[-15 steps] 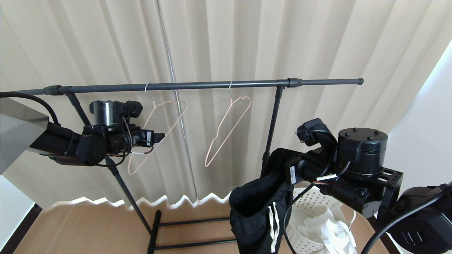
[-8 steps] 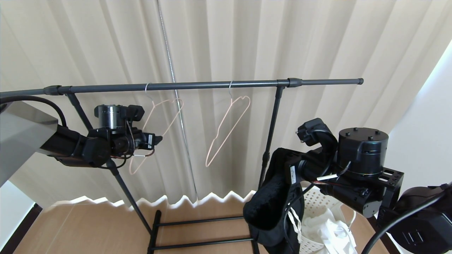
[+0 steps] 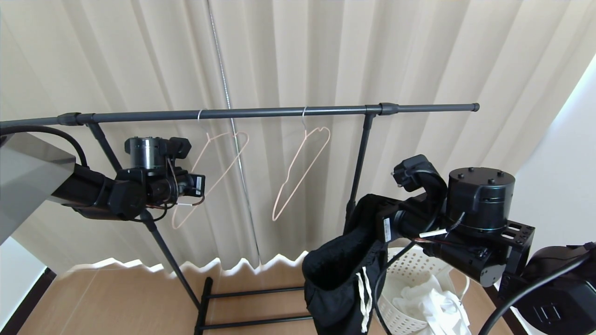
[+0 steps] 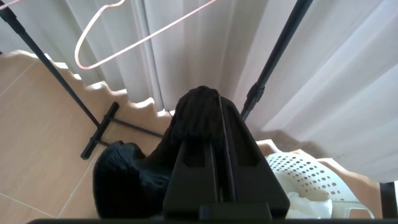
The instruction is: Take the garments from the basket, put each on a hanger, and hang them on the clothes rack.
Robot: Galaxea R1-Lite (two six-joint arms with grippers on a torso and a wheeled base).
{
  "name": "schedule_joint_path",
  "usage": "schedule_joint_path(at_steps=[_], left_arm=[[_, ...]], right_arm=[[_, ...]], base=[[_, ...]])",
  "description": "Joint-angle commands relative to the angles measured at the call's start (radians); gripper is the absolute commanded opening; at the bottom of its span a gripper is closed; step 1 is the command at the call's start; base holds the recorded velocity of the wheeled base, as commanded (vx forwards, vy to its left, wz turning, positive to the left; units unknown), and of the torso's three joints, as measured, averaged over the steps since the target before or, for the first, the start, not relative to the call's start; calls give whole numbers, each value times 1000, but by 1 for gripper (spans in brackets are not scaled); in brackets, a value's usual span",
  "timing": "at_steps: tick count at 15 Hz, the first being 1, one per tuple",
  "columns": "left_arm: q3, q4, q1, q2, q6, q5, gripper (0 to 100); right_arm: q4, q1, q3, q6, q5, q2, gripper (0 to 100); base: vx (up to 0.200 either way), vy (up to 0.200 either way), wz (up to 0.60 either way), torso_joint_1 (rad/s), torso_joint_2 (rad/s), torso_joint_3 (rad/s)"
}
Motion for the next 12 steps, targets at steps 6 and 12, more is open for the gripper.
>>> schedule_joint_path(at_steps=[6,12], left_arm=[[137,-2,-52,-172,6,-3,0],[410,-3,-135,-420,12,-3,0]], right_arm=[[0,-2,-2,-2,0,-13,0],[0,-4,-1,-2,-2,-33,0]], base=[[0,0,0,0,0,0],[0,0,0,0,0,0]])
